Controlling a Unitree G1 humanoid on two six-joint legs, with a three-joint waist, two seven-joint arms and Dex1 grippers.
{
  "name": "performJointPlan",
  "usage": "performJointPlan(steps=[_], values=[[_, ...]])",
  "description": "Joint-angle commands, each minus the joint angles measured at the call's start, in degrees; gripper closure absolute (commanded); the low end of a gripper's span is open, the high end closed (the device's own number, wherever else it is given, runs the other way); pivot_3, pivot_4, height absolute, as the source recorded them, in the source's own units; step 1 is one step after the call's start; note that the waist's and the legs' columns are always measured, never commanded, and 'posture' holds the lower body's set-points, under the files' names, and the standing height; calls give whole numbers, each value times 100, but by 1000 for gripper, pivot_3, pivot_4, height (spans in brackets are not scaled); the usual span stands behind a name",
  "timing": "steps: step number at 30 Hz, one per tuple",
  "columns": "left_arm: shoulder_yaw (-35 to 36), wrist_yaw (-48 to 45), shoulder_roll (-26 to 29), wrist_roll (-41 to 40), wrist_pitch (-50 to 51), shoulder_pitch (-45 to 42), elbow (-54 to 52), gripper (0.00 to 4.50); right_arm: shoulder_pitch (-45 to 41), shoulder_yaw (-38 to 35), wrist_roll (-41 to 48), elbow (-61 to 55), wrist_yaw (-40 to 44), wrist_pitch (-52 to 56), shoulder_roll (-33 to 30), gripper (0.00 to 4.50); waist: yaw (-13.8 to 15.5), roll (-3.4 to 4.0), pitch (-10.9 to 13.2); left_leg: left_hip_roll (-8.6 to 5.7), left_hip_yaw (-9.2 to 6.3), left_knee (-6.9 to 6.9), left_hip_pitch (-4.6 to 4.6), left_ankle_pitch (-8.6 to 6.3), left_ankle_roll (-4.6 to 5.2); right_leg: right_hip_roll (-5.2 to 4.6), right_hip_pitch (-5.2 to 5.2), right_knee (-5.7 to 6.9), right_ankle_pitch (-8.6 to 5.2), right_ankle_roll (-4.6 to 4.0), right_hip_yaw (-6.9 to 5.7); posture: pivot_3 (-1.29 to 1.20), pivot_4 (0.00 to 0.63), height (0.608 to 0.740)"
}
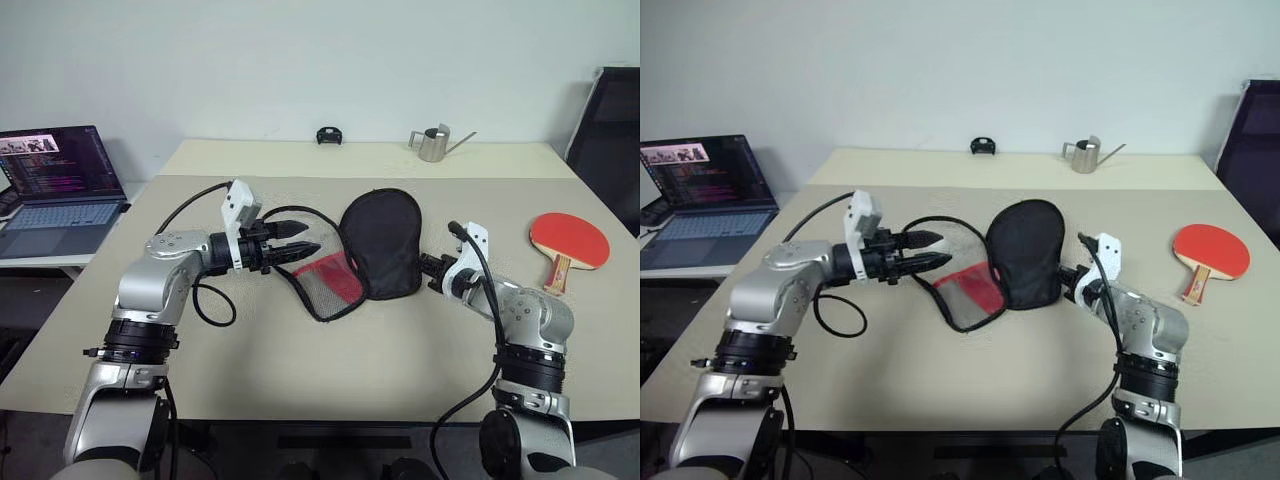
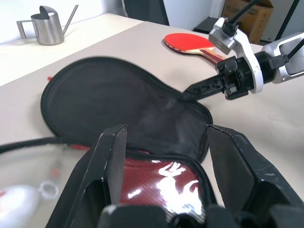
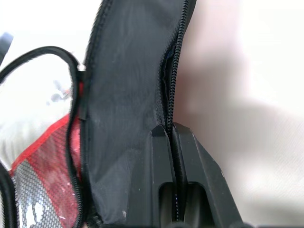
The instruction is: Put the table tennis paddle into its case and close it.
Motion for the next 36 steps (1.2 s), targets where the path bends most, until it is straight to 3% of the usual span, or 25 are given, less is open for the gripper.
performJointPlan(steps=[1, 14, 36], values=[[21, -76, -2, 26, -131, -217, 2, 1625, -155, -187, 73, 2, -201, -326, -18, 4456, 0, 0, 0, 0, 1, 0, 0, 0, 0, 0, 0, 0, 0, 0, 1, 0, 150, 740], [-145, -198, -249, 120, -211, -375, 110, 1625, -59, -336, 105, -55, -518, -464, -270, 4456, 0, 0, 0, -1, 4, 0, -2, 0, 0, 1, -2, 1, 0, 0, 3, 0, 150, 740], [-241, -329, -587, 301, -502, -770, 565, 1625, 367, -498, 381, -536, -453, 234, -1077, 4456, 3, 0, 0, 0, 8, 0, -3, -11, 21, 4, -2, 1, 0, 0, 5, 0, 150, 740]])
